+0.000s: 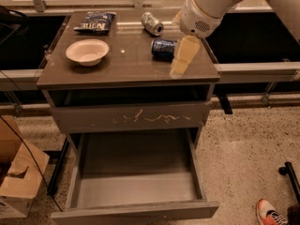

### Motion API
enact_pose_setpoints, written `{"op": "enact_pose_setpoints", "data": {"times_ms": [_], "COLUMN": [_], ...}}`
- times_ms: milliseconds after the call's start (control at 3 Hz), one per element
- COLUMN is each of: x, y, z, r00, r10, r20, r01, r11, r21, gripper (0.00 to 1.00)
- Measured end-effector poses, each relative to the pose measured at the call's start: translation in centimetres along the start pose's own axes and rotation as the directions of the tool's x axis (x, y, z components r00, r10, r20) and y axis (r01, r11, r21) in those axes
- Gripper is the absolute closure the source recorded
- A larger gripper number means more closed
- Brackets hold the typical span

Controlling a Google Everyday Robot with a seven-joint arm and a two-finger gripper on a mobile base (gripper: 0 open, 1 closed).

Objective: Place pepsi can into middle drawer

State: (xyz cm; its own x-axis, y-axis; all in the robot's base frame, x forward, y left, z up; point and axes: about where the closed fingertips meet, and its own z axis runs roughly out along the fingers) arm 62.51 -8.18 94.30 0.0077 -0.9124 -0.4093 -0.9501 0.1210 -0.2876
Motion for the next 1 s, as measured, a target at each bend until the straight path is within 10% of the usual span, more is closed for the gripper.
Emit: {"op": "enact_pose_setpoints", "data": {"times_ms": [1000], "x": [0.4], "y": [-10.2], "z": [8.8], "r00": [0.988], "r10": [0.097], "r20": [0.117], "r01": [-0.100], "r11": [0.9949], "r21": [0.016], "gripper": [0.00]}}
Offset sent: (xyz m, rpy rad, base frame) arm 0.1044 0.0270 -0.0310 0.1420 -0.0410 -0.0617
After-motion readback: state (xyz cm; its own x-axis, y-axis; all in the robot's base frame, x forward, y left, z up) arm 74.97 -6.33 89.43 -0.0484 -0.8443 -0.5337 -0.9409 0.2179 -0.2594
